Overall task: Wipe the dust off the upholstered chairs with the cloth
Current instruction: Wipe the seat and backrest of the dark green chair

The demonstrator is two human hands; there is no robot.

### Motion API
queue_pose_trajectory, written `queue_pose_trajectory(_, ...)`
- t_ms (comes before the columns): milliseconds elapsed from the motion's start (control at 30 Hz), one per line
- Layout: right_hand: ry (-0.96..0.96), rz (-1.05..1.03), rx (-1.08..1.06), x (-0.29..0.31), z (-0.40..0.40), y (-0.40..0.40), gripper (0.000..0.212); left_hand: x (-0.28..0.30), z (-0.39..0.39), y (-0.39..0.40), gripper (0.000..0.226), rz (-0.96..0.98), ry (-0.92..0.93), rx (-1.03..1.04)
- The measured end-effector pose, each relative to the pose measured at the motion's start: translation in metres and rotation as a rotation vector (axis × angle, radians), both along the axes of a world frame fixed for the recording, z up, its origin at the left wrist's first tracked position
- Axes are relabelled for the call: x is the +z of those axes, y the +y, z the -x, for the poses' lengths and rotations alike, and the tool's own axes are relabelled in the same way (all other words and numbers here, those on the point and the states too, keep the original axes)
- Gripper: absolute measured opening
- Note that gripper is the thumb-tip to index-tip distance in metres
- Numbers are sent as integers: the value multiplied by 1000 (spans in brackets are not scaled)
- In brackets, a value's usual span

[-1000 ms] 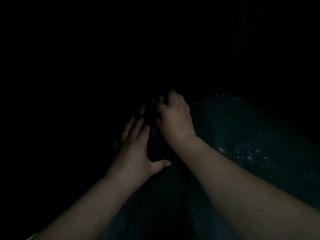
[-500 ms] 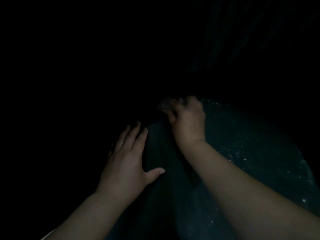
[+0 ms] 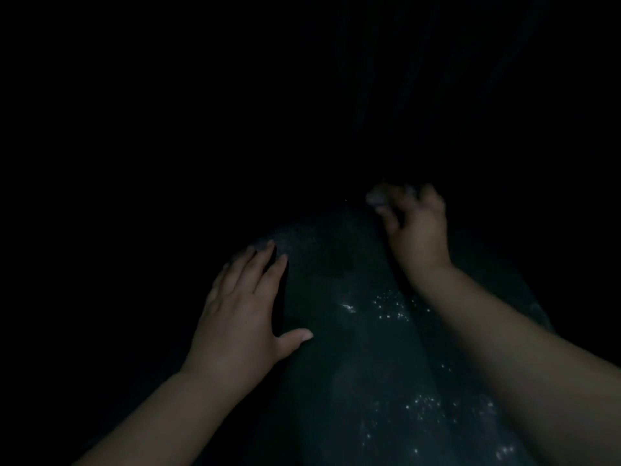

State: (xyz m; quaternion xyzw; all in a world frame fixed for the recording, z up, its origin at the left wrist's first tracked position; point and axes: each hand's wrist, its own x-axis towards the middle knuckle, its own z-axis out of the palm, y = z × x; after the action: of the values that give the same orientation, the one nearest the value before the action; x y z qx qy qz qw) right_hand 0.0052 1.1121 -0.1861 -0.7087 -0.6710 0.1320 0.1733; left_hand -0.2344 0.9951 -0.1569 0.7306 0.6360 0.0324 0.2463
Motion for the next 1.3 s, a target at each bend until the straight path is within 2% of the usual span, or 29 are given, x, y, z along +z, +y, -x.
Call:
queue_pose_trajectory(100, 190, 28, 309, 4, 11, -44, 39, 1, -2, 1, 104, 13, 9, -8)
queue_pose_trajectory(167, 260, 6, 305, 9, 5, -41, 42, 2, -3, 0, 104, 15, 8, -10)
queue_pose_trajectory(233, 218, -72, 134, 8, -2, -8, 42, 0, -3, 1, 104, 9, 10, -9)
queue_pose_trajectory(300, 161, -26, 76, 8, -1, 32, 46, -1, -3, 1, 105, 1, 10, -7)
queue_pose_trajectory(367, 87, 96, 188, -1, 9, 51, 47, -3, -4, 0, 104, -4, 15, -8)
queue_pose_trajectory(433, 50, 120, 306, -4, 18, 42, 44, -3, -4, 0, 104, -5, 13, -4)
queue_pose_trajectory(533, 112, 69, 496, 2, 11, -11, 42, -2, -4, 1, 104, -3, 21, -2)
queue_pose_trajectory(600, 146, 119, 602, 9, 1, -56, 44, 0, -8, 1, 102, 1, 36, -21)
queue_pose_trajectory(667, 172, 132, 541, 12, -9, -75, 47, 2, -13, -3, 99, 3, 24, -17)
queue_pose_trajectory(767, 77, -8, 170, 12, -24, -46, 48, 3, -25, -11, 98, 6, 6, -48)
queue_pose_trajectory(833, 3, 5, 10, 11, -25, -33, 46, 1, -30, -15, 97, -13, 19, -81)
queue_pose_trajectory(900, -5, 24, 27, 7, -13, -52, 42, 0, -32, -16, 97, -21, 44, -86)
queue_pose_trajectory(1067, 206, 104, 352, 10, 13, -147, 52, 4, -34, -19, 97, -8, 47, -74)
queue_pose_trajectory(1100, 248, 103, 322, 13, 9, -142, 50, 5, -34, -20, 97, -9, 46, -68)
queue_pose_trajectory(1167, 254, 24, 113, 14, -6, -113, 43, 5, -36, -21, 97, -8, 49, -59)
queue_pose_trajectory(1233, 158, -21, -64, 14, -22, -77, 44, 2, -36, -23, 98, -17, 47, -44)
queue_pose_trajectory(1300, 68, 23, -52, 10, -22, -69, 42, 1, -37, -24, 98, -28, 56, -42)
